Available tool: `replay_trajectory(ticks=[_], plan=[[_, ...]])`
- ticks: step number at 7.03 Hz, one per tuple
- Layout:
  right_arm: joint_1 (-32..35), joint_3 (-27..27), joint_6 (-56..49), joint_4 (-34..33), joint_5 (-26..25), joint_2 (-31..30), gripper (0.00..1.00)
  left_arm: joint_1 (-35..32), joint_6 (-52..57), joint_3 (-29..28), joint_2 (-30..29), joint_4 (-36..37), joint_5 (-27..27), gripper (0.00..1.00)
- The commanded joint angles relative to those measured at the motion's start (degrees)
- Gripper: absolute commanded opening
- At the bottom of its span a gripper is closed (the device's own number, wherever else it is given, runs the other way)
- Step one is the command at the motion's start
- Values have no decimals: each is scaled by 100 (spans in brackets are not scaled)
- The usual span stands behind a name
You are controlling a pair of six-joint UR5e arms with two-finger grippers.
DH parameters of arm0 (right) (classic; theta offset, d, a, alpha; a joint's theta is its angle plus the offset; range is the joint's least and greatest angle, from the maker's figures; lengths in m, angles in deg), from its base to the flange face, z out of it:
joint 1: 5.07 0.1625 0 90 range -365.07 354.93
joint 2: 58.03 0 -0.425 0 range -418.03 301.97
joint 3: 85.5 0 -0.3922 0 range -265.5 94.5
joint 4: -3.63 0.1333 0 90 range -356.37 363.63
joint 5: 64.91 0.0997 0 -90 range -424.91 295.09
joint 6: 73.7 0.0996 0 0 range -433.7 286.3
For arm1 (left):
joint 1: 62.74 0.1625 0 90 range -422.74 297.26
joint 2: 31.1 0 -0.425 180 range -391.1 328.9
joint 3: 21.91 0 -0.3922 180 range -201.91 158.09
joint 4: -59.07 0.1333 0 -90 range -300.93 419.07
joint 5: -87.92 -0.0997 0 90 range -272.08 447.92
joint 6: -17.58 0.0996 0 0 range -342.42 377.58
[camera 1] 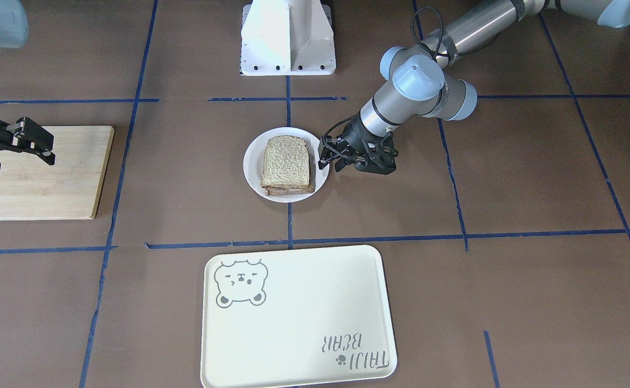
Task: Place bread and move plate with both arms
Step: 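Close the left gripper on the plate rim nearest it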
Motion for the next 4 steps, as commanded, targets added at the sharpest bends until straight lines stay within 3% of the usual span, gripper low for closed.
replay_trajectory(ticks=[1,4], plan=[[4,0,1,0,15,-19,100,79,0,-33,-5,-44,-3,51],[4,8,9,0,15,-36,100,97,0,-121,-40,-79,-3,50]])
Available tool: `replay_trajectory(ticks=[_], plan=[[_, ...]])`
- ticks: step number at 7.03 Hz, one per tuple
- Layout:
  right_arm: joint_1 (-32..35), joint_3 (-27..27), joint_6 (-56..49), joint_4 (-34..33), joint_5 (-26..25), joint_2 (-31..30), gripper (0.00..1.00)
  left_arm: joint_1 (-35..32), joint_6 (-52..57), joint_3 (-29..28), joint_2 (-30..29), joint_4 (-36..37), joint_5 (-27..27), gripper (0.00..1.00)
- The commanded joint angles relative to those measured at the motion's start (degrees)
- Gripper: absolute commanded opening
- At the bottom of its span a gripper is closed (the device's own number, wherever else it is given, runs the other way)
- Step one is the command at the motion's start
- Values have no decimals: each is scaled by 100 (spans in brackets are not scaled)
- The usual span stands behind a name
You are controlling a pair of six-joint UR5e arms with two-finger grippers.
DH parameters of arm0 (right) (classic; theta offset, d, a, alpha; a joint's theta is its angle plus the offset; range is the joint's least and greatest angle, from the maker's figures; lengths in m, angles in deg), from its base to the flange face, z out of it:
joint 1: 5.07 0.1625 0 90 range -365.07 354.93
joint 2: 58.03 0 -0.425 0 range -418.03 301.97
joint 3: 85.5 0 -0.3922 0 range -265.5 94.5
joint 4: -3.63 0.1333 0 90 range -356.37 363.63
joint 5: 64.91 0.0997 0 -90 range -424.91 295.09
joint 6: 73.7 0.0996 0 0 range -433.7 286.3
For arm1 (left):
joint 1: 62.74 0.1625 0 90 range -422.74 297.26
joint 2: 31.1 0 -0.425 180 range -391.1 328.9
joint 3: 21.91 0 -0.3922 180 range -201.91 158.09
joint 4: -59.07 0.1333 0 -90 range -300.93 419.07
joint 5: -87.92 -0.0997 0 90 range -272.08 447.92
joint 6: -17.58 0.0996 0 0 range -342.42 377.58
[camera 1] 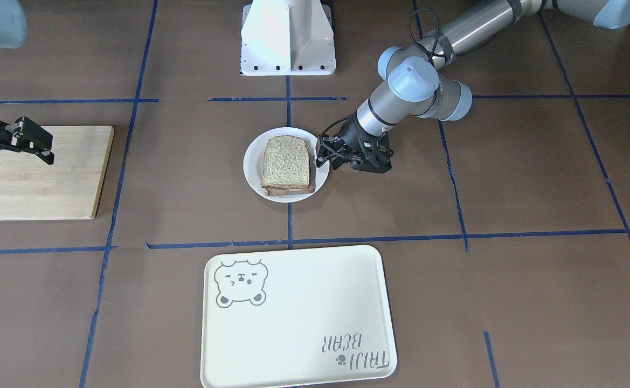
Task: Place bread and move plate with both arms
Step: 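Close the left gripper on the plate rim nearest it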
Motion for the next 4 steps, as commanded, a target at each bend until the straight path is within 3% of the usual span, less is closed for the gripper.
replay_trajectory(ticks=[1,4], plan=[[-2,-1,1,2,-11,-18,100,5,0,-65,-36,-33,0,50],[-2,-18,1,2,-37,-53,100,13,0,-153,-159,-42,0,49]])
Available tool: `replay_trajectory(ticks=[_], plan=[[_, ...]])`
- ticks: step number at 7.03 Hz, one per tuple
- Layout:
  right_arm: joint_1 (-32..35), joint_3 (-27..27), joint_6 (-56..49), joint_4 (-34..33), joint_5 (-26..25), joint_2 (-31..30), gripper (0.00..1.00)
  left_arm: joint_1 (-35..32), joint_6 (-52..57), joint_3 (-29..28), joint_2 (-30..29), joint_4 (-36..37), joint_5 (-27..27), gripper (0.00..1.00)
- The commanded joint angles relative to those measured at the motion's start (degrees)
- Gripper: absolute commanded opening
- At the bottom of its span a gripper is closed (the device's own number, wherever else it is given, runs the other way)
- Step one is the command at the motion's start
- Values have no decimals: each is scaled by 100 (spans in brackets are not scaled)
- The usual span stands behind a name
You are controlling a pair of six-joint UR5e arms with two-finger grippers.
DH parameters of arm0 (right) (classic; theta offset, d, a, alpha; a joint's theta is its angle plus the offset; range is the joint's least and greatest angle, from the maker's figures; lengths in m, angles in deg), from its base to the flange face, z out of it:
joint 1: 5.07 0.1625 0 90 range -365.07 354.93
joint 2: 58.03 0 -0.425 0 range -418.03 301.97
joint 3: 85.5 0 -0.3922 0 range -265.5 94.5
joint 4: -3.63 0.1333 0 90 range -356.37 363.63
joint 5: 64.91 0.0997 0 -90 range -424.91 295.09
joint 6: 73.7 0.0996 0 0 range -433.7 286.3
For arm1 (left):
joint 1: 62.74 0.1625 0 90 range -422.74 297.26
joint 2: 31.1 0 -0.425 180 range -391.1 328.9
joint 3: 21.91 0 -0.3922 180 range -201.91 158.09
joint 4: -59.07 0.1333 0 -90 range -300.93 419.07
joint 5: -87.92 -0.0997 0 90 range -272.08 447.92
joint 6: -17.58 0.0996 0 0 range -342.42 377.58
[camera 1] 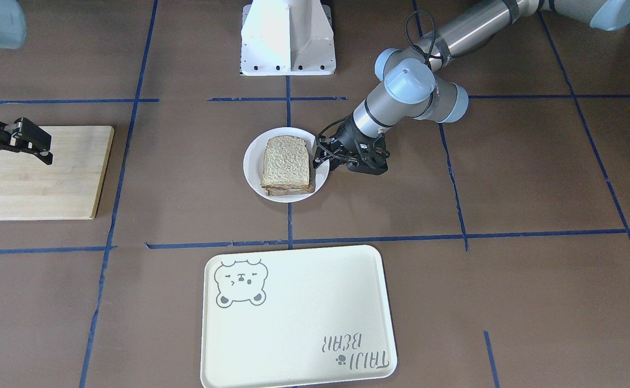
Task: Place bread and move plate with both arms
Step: 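Close the left gripper on the plate rim nearest it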
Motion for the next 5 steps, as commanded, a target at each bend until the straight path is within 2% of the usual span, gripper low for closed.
replay_trajectory(ticks=[1,5], plan=[[0,-16,-9,0,-23,-5,100,14,0,-70,-49,-4,0,48],[0,-16,-9,0,-32,-5,100,14,-9,-79,-84,-21,9,41]])
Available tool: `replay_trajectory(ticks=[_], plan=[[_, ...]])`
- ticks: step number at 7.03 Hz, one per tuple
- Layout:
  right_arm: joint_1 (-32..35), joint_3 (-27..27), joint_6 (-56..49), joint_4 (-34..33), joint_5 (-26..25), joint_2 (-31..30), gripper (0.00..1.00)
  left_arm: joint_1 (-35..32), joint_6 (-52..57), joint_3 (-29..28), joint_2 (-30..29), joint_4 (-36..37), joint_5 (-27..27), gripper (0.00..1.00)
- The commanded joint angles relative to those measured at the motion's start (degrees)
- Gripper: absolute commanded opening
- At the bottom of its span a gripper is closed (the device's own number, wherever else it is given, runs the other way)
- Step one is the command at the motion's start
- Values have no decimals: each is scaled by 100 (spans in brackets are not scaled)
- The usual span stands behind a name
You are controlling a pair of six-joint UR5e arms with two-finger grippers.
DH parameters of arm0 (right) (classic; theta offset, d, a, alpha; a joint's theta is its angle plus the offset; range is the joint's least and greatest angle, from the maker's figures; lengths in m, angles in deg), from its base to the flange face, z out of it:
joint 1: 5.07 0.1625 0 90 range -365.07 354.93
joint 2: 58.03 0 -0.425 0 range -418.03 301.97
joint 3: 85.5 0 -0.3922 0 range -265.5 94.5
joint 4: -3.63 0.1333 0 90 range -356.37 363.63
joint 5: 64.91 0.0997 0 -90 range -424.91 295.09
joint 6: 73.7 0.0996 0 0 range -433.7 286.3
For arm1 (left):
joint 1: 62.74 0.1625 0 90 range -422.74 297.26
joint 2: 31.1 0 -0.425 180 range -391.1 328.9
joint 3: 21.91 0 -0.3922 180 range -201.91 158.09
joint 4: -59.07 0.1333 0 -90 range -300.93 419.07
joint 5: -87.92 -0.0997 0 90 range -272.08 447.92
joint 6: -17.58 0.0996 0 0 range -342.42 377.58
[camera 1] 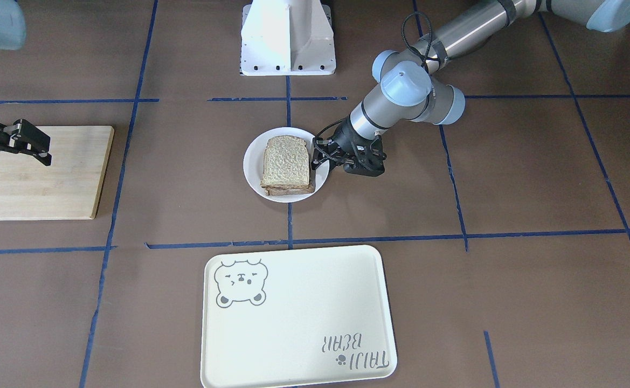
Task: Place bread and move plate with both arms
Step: 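Close the left gripper on the plate rim nearest it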
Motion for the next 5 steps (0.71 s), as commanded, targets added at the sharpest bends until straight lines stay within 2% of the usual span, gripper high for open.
replay_trajectory(ticks=[1,3,5], plan=[[0,0,-7,0,-3,0,100,0,-15,5,-22,-2,-6,35],[0,0,-7,0,-3,0,100,0,-207,14,-31,7,3,27],[0,0,-7,0,-3,0,100,0,-279,49,-101,7,3,26]])
